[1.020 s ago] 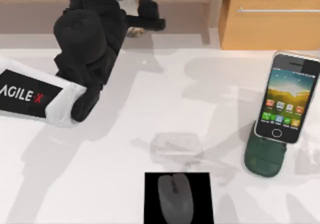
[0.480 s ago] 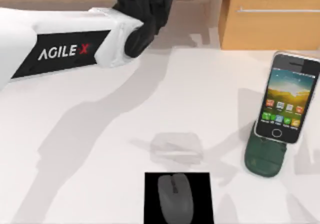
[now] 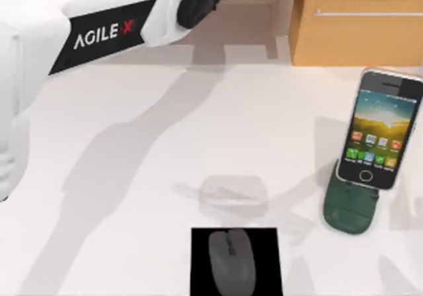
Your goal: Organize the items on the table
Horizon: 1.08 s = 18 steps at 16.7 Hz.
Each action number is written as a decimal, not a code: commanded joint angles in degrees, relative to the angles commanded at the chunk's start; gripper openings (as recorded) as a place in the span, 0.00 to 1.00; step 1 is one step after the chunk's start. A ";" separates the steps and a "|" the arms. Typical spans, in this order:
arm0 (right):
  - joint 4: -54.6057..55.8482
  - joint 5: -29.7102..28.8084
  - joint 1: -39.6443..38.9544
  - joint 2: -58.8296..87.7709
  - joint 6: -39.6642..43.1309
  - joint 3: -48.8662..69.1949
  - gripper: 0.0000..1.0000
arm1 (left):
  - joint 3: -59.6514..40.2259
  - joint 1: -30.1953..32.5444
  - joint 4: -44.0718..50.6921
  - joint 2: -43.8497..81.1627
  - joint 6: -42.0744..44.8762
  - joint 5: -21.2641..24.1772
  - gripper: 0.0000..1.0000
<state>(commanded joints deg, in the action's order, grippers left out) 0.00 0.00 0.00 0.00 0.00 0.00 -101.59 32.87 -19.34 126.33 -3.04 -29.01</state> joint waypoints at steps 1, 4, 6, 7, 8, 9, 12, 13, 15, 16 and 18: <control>0.00 0.00 0.00 0.00 0.00 0.00 1.00 | -0.68 -0.04 0.71 0.51 -0.01 -0.26 0.00; 0.00 0.00 0.00 0.00 0.00 0.00 1.00 | -0.97 -0.03 1.02 0.74 -0.02 -0.37 0.00; 0.00 0.00 0.00 0.00 0.00 0.00 1.00 | -0.76 0.27 0.93 0.50 0.08 -0.31 0.00; 0.00 0.00 0.00 0.00 0.00 0.00 1.00 | -0.74 0.22 0.93 0.41 0.11 -0.30 0.00; 0.00 0.00 0.00 0.00 0.00 0.00 1.00 | -0.82 0.16 0.91 0.42 0.06 -0.33 0.00; 0.00 0.00 0.00 0.00 0.00 0.00 1.00 | -0.77 0.11 1.01 0.54 0.06 -0.33 0.00; 0.00 0.00 0.00 0.00 0.00 0.00 1.00 | -0.90 -0.03 1.03 0.64 -0.01 -0.35 0.00; 0.00 0.00 0.00 0.00 0.00 0.00 1.00 | -0.97 -0.03 1.02 0.74 -0.02 -0.37 0.00; 0.00 0.00 0.00 0.00 0.00 0.00 1.00 | -0.97 -0.03 1.02 0.74 -0.02 -0.37 0.00; 0.00 0.00 0.00 0.00 0.00 0.00 1.00 | -0.97 -0.03 1.02 0.74 -0.02 -0.37 0.00; 0.00 0.00 0.00 0.00 0.00 0.00 1.00 | -0.97 -0.03 1.02 0.74 -0.02 -0.37 0.15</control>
<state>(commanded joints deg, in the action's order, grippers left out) 0.00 0.00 0.00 0.00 0.00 0.00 -102.56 32.83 -18.33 127.08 -3.07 -29.37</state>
